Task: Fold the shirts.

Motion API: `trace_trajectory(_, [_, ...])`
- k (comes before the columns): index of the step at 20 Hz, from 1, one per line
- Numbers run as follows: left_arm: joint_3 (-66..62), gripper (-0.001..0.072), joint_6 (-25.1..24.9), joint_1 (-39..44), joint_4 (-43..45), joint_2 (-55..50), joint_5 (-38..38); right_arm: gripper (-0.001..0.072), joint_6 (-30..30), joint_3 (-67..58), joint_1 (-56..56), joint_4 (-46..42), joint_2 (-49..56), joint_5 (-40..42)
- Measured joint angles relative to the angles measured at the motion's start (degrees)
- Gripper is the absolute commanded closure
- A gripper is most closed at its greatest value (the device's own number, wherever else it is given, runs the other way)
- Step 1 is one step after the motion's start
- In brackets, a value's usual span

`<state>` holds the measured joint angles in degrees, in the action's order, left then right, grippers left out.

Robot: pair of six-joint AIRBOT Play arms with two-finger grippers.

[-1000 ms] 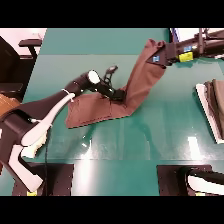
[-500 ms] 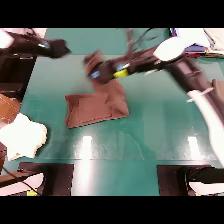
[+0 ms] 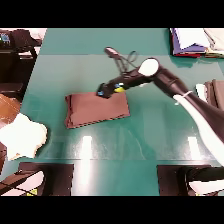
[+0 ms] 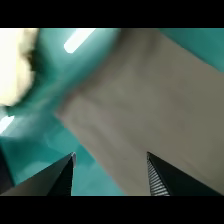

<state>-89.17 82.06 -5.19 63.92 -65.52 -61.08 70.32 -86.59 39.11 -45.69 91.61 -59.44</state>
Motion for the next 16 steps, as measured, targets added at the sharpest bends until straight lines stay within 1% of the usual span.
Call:
trace_trajectory(1, [0.0,0.0678,0.0,0.0,0.0,0.1,-0.4,0.0115,1.3,3.0,-2.8,-1.3,-1.2,-0.3])
trace_trajectory(2, [0.1,0.0677,0.0,0.1,0.0,0.2,-1.0,0.0076,2.3,6.2,-6.1,-2.1,-2.3,-0.5])
trace_trajectory(4, [0.4,0.0678,0.0,0.9,0.0,0.2,-1.6,0.0077,3.7,11.2,-11.8,-2.7,-3.2,-1.4])
trace_trajectory(7, [0.9,0.0678,-0.2,3.7,0.0,-0.3,-1.9,0.0087,4.6,15.8,-18.0,-1.0,-1.7,-2.7])
trace_trajectory(9, [1.0,0.0678,-0.8,5.9,-0.1,-1.0,-1.8,0.0088,4.8,16.2,-19.4,1.2,1.1,-3.8])
trace_trajectory(12, [1.2,0.0677,-1.3,8.6,-0.1,-2.3,-1.6,0.0089,4.5,13.6,-18.1,4.5,6.3,-5.2])
trace_trajectory(13, [1.2,0.0677,-1.4,9.3,-0.2,-2.8,-1.6,0.0118,4.3,12.1,-17.0,5.9,8.1,-5.9])
trace_trajectory(15, [1.2,0.0677,-1.5,9.9,-0.5,-3.5,-1.6,0.027,4.0,8.6,-14.3,8.6,12.0,-6.7])
trace_trajectory(16, [1.2,0.0677,-1.5,10.2,-0.5,-3.8,-1.6,0.038,3.6,6.9,-12.9,9.6,13.8,-7.1])
